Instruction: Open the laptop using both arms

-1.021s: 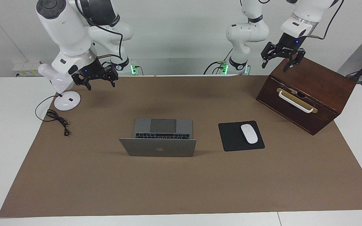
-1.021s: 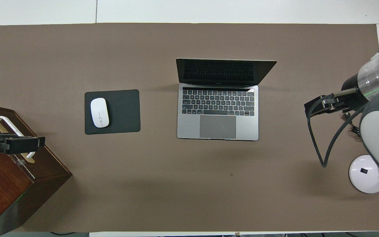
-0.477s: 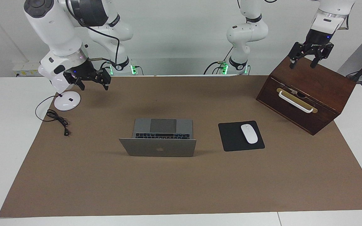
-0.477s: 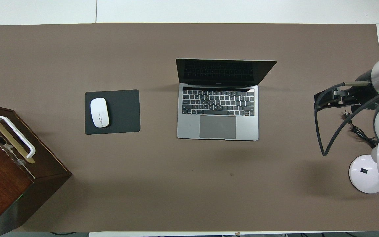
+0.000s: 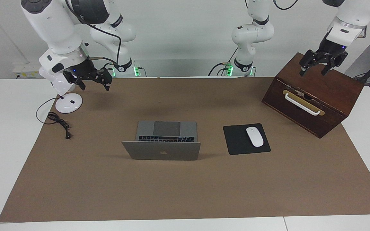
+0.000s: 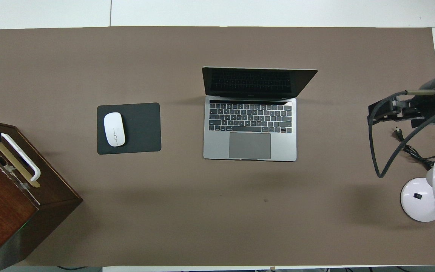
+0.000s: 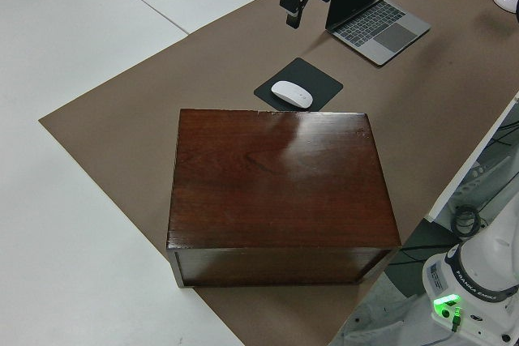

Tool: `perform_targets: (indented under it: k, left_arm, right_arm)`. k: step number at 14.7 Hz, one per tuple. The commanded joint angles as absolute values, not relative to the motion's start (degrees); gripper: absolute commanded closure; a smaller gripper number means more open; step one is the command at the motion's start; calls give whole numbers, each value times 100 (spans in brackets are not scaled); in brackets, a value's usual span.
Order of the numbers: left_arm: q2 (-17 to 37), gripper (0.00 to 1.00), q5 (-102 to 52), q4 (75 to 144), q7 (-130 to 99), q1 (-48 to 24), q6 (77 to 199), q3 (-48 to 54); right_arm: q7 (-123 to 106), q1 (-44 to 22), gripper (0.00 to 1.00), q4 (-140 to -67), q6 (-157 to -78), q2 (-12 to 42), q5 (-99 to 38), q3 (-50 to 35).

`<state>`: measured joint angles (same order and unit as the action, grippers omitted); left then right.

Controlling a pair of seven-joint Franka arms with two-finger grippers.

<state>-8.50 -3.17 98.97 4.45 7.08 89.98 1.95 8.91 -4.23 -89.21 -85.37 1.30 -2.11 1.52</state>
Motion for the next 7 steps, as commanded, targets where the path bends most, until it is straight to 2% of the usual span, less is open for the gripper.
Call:
perform_targets:
  k: [1, 4, 7]
  left_arm:
    - [-765, 0, -88, 9808, 352, 721, 8588, 255]
    - [-721, 0, -70, 9616, 352, 703, 8377, 246]
    - [-441, 0, -70, 9151, 352, 703, 8341, 264]
  right_arm:
    - [967, -185, 0, -8798, -8429, 220, -396, 62]
    - [967, -44, 0, -8824, -8429, 220, -404, -96]
    - [967, -35, 0, -8833, -8420, 202, -413, -106]
